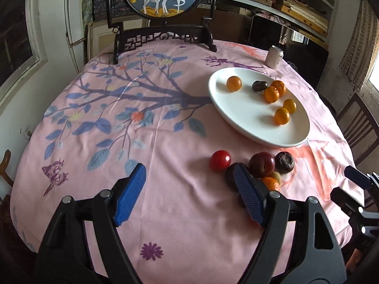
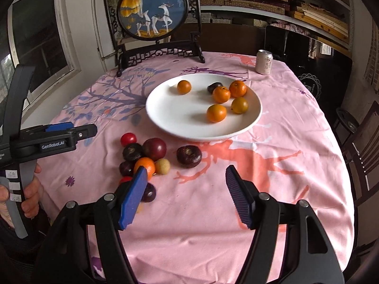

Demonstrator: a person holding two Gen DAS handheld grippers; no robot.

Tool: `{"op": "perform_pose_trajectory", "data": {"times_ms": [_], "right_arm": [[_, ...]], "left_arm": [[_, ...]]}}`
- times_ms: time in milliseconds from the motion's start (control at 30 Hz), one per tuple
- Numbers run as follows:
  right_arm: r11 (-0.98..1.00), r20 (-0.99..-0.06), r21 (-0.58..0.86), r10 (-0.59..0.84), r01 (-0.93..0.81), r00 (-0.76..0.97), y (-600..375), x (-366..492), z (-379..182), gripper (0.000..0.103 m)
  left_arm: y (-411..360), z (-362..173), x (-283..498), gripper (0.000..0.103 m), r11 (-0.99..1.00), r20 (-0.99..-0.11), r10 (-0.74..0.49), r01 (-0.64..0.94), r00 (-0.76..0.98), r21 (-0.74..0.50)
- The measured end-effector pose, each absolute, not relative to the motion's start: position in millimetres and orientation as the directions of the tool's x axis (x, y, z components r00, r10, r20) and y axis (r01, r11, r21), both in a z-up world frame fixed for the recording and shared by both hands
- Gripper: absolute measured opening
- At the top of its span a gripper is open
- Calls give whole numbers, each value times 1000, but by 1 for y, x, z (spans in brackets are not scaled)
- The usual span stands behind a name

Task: Organize fruits
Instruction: 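Grasp a small tan fruit with the right tool while the left tool grasps a red tomato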

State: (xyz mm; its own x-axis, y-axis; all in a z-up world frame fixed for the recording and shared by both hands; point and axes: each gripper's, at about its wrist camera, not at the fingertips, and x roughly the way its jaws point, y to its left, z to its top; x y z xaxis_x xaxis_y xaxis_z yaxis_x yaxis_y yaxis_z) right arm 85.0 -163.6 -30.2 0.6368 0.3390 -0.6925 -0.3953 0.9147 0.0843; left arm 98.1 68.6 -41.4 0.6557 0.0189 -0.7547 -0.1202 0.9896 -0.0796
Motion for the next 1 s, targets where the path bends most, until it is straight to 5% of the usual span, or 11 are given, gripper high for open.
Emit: {"op": "perform_pose_trajectory", "data": {"times_ms": [267,367,500,567,1000], "right_arm": [[841,-747,125,428,-526,508,-118,55,-65,66],[822,-762,148,449,-549,467,-107,59,-75,45],[834,-785,134,419,-535,457,-96,72,-93,43],[850,-794,103,383,-517,471,-93,77,-101,25],[919,-729,183,365,-348,579,-182,69,-74,25]], "left_arm": [[84,-51,69,79,988,-754,41,-137,656,-65],[84,-51,65,79,990,-755,31,-126,655,-68],[82,-52,61,79,991,-762,6,-103,648,-80],[77,-54,60,79,993,-768,-10,-83,640,-82],[-5,-89,68,77,992,-831,-110,107,546,-61]]}}
